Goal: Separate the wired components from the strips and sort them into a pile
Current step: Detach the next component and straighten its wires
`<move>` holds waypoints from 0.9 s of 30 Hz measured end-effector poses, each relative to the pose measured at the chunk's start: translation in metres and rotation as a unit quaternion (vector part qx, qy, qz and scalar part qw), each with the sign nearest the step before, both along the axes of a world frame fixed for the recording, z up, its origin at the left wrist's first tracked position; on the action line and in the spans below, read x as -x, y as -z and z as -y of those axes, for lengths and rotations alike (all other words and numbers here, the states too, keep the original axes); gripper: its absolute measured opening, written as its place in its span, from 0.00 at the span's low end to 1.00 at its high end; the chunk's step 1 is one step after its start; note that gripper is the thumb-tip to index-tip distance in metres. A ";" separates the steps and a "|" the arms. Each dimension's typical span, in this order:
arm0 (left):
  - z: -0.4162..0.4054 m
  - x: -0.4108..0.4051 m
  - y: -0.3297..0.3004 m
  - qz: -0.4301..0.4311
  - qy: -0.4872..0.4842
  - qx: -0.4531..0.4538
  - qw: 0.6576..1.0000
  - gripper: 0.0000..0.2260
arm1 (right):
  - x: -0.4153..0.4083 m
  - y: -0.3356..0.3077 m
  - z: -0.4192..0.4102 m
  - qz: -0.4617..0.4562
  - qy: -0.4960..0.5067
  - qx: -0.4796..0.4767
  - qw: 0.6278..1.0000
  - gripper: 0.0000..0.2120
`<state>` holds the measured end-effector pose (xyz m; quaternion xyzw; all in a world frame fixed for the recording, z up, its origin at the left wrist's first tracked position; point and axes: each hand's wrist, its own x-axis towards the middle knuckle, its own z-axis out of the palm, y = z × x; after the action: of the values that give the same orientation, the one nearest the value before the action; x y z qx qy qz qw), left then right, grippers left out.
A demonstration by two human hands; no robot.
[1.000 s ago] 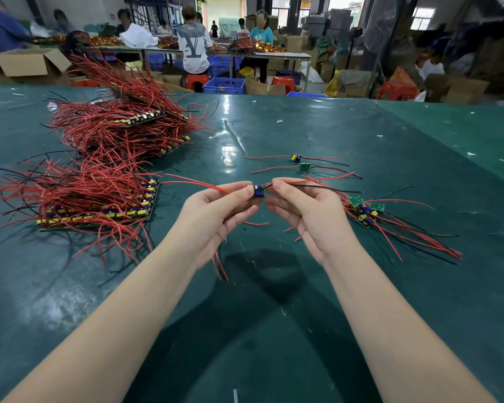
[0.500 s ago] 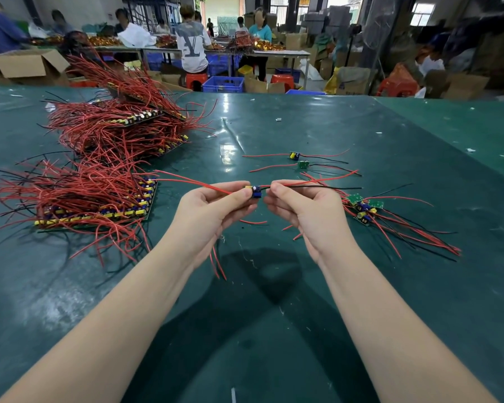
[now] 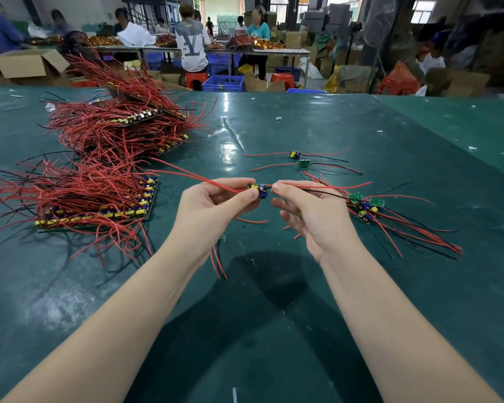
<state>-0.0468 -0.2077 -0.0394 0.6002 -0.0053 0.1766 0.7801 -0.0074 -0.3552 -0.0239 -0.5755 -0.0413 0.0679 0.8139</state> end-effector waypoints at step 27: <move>-0.007 -0.005 0.000 -0.022 0.003 0.102 0.995 0.05 | -0.010 0.000 0.003 -0.012 -0.006 -0.104 0.995 0.05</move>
<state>-0.0420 -0.2010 -0.0394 0.5209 0.0277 0.1604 0.8380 0.0026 -0.3584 -0.0243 -0.4869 -0.0420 0.0745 0.8693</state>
